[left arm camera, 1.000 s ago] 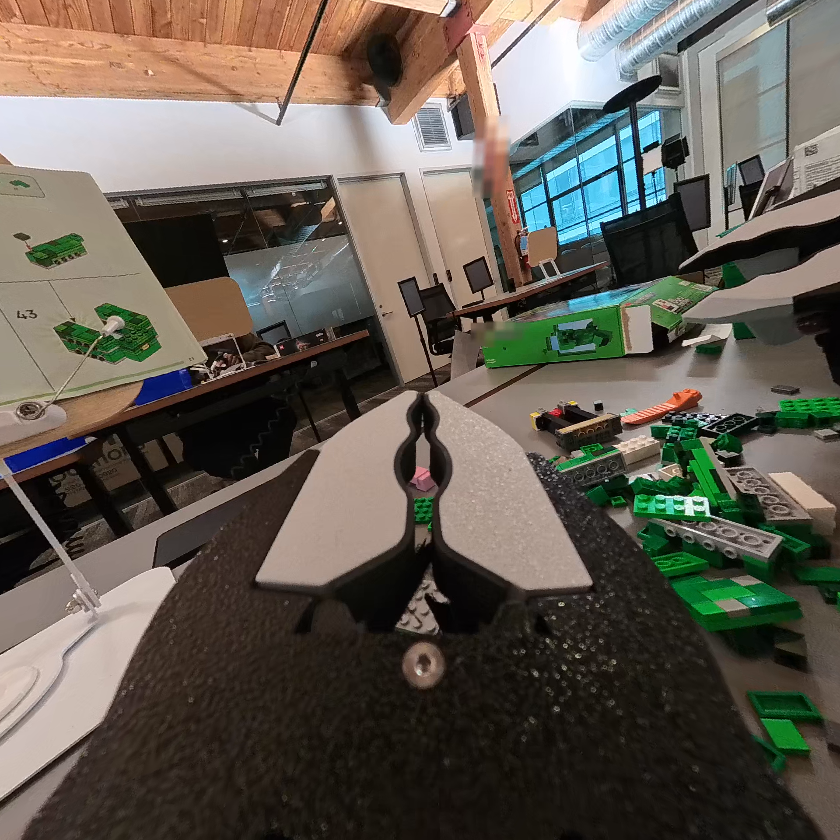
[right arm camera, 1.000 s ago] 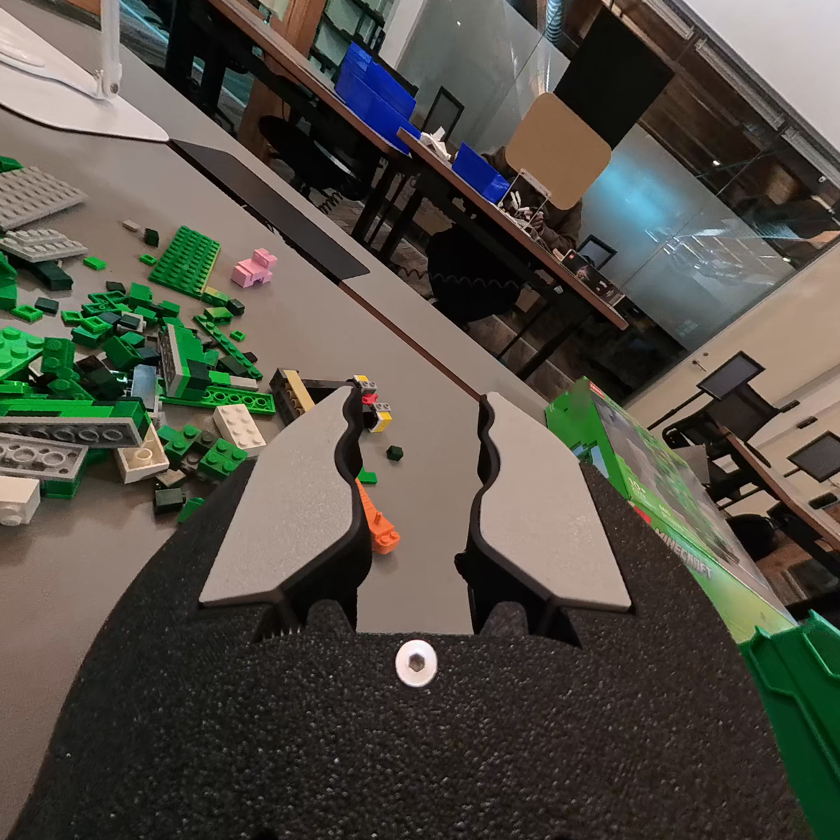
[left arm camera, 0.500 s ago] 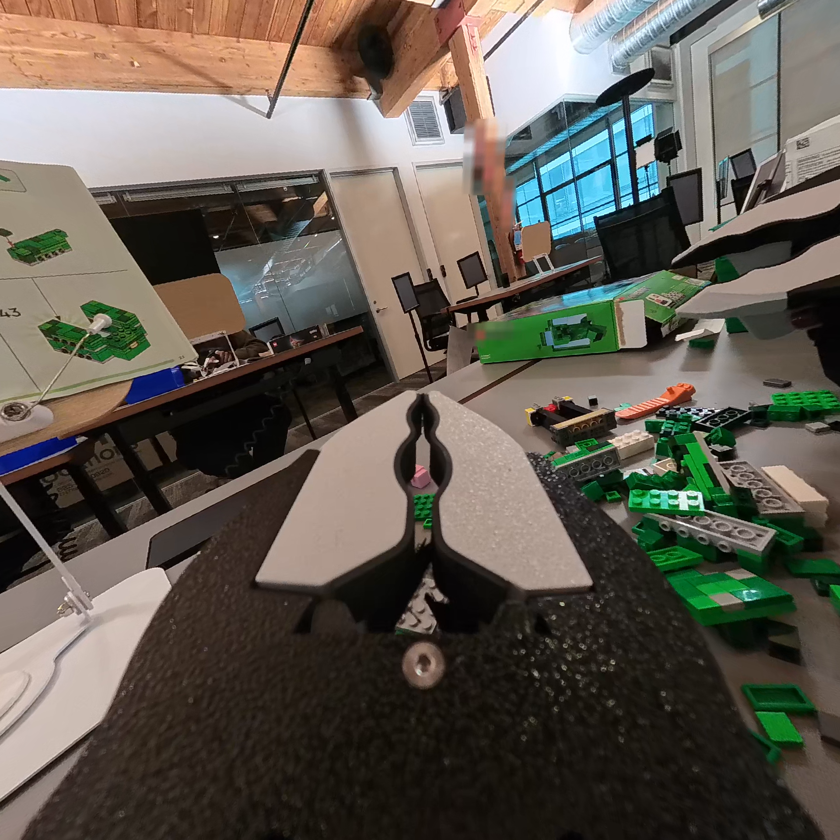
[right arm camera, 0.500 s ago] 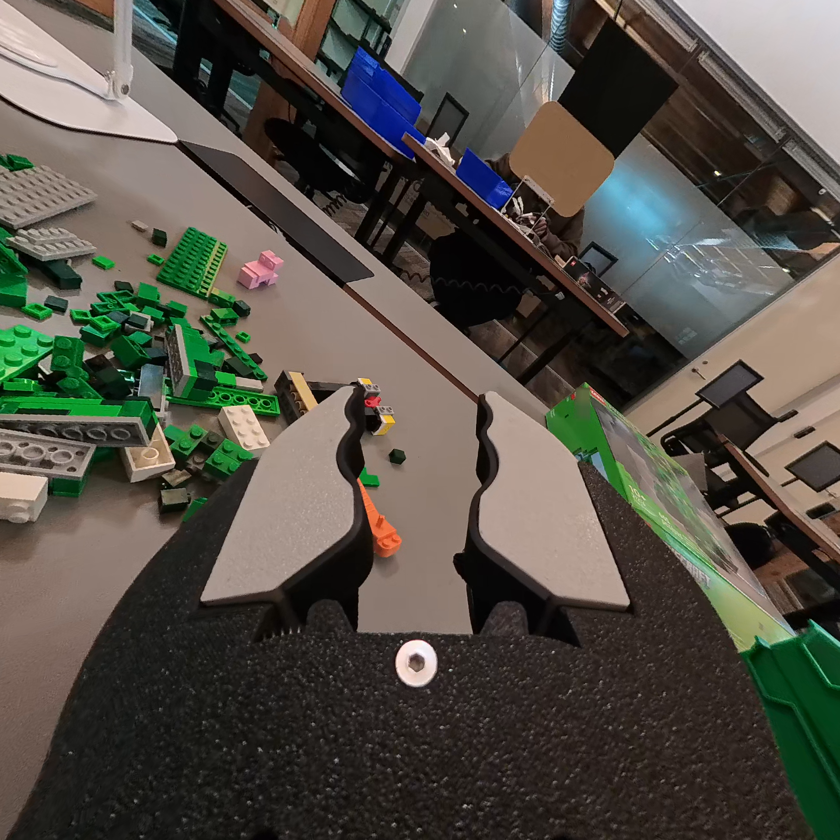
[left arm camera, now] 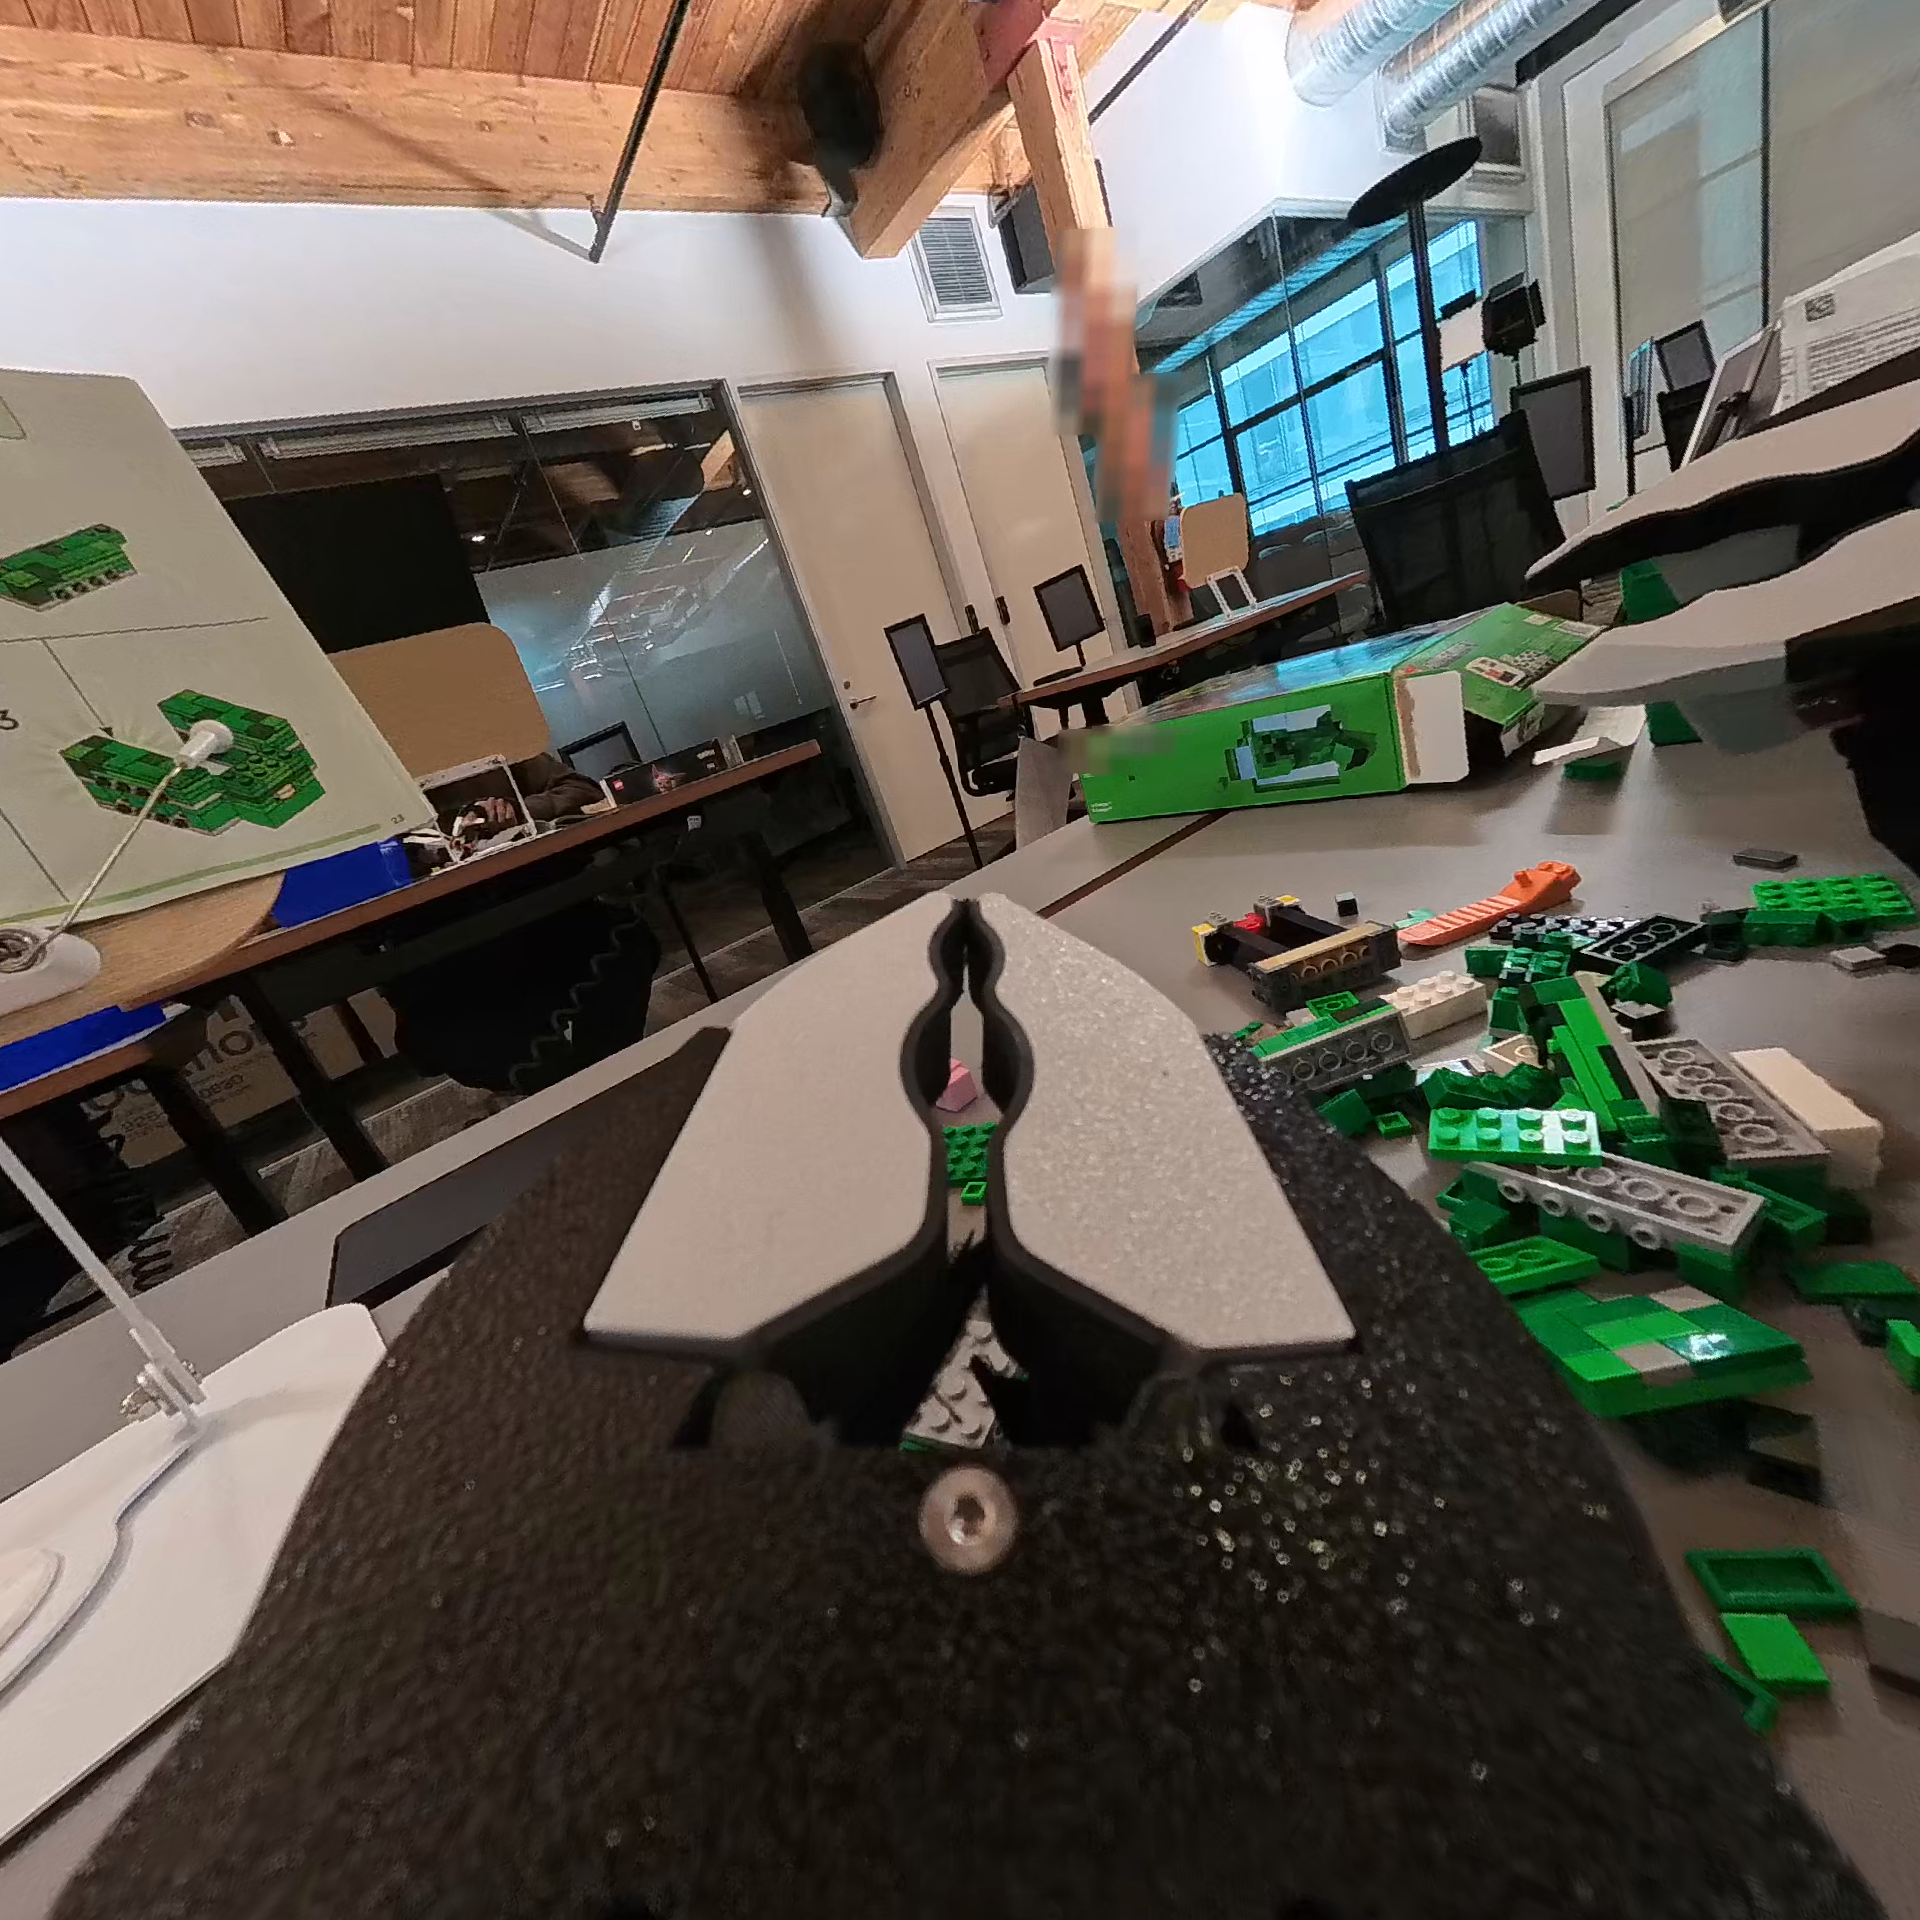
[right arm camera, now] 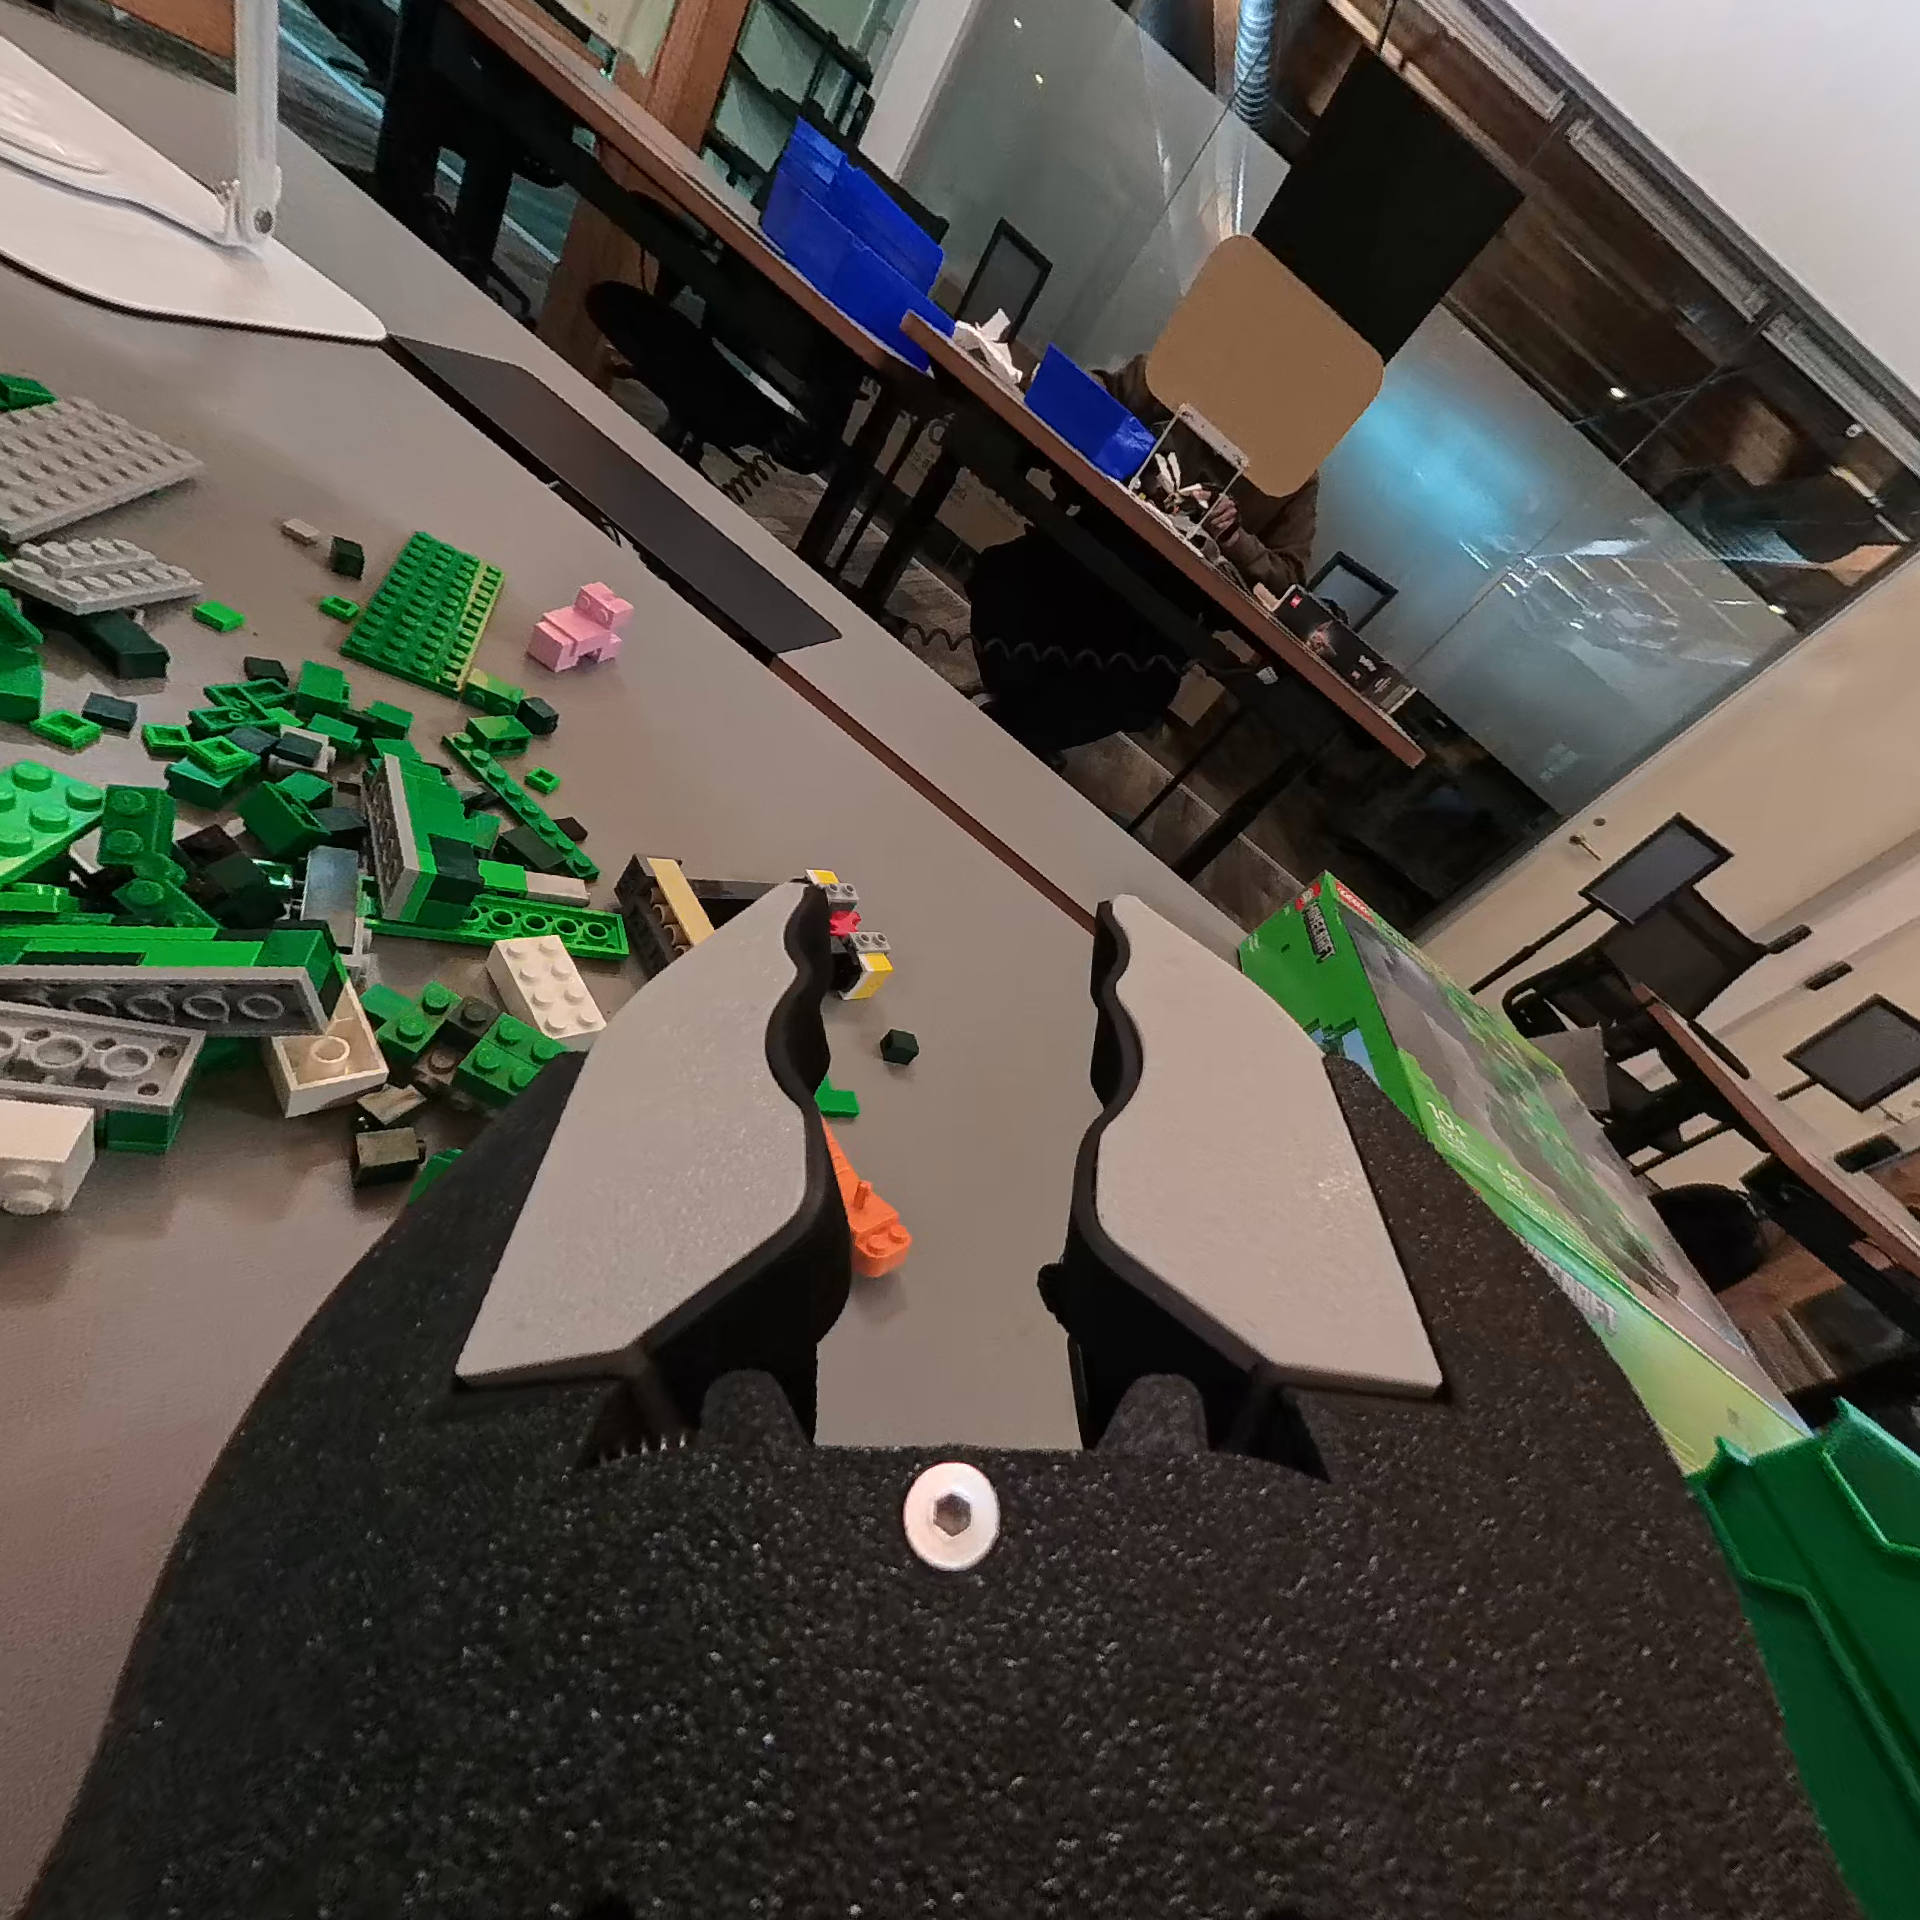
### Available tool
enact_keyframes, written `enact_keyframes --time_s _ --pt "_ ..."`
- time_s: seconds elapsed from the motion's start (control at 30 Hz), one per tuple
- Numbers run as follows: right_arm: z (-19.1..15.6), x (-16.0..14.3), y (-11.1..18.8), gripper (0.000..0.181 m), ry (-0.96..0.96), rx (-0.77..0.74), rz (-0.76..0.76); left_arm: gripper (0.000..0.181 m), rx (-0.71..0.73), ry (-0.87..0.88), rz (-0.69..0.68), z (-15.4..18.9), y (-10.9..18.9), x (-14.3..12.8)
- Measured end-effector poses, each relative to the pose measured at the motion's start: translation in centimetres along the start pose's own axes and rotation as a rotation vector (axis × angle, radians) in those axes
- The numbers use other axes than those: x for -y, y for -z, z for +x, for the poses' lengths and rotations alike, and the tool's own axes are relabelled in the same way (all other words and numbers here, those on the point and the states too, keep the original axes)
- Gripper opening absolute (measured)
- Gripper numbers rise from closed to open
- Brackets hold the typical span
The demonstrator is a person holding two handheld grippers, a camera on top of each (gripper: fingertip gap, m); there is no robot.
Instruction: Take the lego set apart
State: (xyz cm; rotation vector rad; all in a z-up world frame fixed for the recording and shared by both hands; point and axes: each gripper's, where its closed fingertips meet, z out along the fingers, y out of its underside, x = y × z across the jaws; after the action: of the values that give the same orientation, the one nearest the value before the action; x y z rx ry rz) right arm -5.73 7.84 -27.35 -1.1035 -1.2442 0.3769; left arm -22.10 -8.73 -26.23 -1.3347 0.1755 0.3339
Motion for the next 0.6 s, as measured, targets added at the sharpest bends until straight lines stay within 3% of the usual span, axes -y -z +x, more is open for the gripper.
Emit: enact_keyframes --time_s 0.5,0.6 --pt "-0.5 0.2 -0.1 0.047 0.017 0.010 0.002 0.000 -0.024 -0.008 -0.025 0.4 -0.2 -0.2" --pt "-0.8 0.4 -0.1 0.047 -0.054 0.031 0.021 0.019 0.113 0.002 -0.158 -1.6 0.0 -0.9"
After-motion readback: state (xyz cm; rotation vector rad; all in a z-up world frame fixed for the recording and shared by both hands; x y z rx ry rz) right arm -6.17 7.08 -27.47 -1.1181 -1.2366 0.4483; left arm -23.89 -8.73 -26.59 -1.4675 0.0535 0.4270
